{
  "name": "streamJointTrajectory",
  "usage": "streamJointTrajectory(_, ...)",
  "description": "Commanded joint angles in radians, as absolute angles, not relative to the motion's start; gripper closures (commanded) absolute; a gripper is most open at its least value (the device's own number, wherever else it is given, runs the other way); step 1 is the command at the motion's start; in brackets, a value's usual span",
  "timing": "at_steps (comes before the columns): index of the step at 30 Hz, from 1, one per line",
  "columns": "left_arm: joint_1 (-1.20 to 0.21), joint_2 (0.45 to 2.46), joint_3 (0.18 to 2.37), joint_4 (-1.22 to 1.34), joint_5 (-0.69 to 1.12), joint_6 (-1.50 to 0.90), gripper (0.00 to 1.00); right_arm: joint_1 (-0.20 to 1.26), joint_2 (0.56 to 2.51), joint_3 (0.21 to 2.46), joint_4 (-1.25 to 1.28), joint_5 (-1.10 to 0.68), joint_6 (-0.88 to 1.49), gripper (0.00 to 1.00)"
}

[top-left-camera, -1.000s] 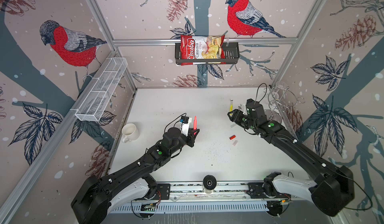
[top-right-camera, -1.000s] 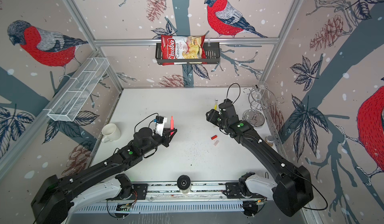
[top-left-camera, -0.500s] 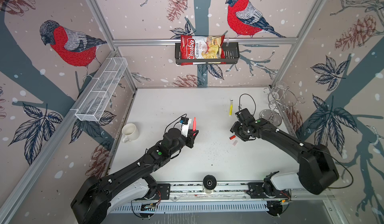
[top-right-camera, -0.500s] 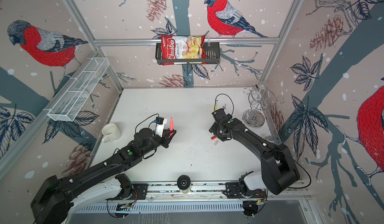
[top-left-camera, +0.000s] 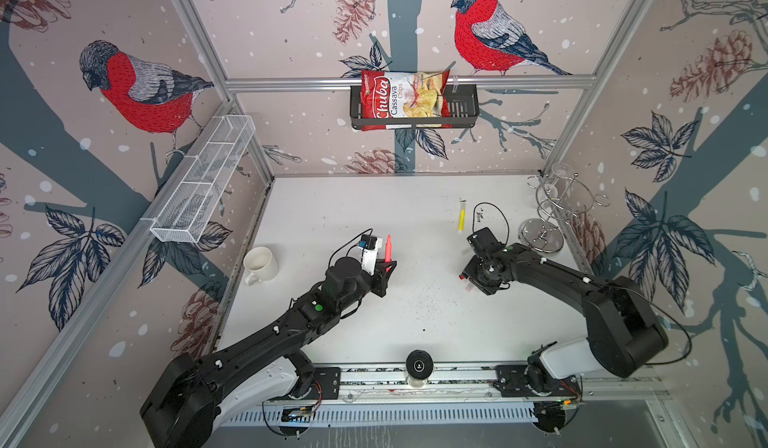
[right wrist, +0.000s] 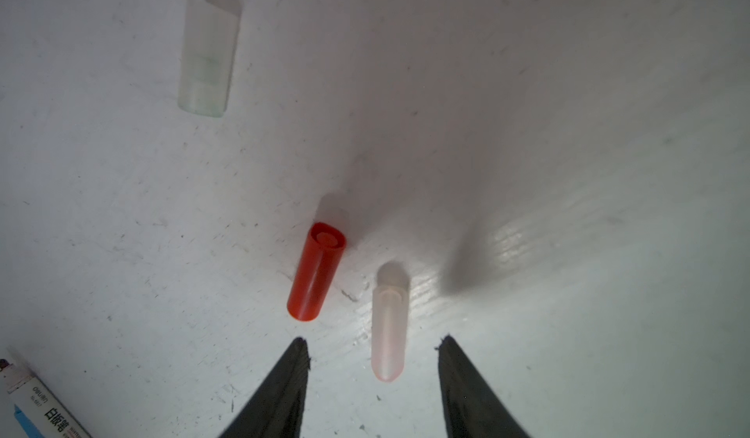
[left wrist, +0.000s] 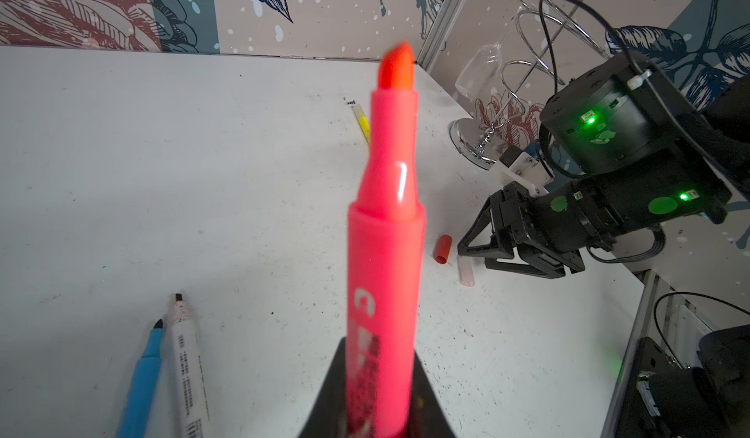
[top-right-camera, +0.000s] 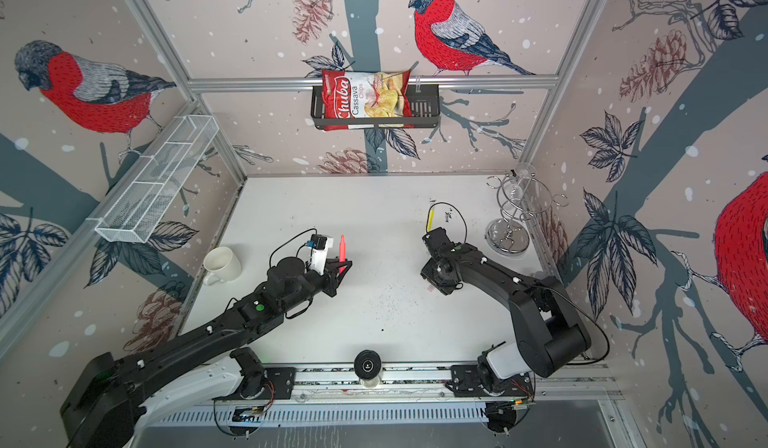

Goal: Insert pens into pen caps
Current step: Pick up the pen cap from the center of the table.

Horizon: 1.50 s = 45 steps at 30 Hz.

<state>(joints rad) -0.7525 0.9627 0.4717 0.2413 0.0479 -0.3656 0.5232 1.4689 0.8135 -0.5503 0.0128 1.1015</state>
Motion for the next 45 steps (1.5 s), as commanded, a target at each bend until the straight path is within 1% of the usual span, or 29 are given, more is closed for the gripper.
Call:
streamJointTrajectory(1, -0.751, 0.956, 0.470, 0.259, 0.032, -0.353, 1.00, 0.527, 1.483, 0.809, -0.547, 0.032, 1.114, 0.48)
streamJointTrajectory(9, -0.752, 0.951, 0.466, 0.262, 0.023, -0.351, 1.00, 0.534, 1.565, 0.852, -0.572, 0.060, 1.057, 0.63)
streamJointTrajectory(15, -0.752, 0.954, 0.476, 0.255, 0.017, -0.339, 1.00, 0.561, 1.613, 0.897, -0.601, 0.104, 1.024, 0.67)
streamJointTrajectory(22, -0.751, 0.951, 0.480, 0.245, 0.014, -0.337, 1.00, 0.572, 1.642, 0.895, -0.606, 0.114, 0.998, 0.72)
streamJointTrajectory(24, -0.751, 0.947, 0.477, 0.242, 0.011, -0.338, 1.00, 0.579, 1.643, 0.890, -0.607, 0.117, 0.987, 0.75)
streamJointTrajectory(39, -0.751, 0.924, 0.480, 0.228, 0.004, -0.340, 1.00, 0.603, 1.654, 0.858, -0.606, 0.116, 0.941, 0.76)
streamJointTrajectory(45, -0.751, 0.910, 0.486, 0.219, 0.002, -0.340, 1.00, 0.601, 1.638, 0.845, -0.608, 0.109, 0.921, 0.70)
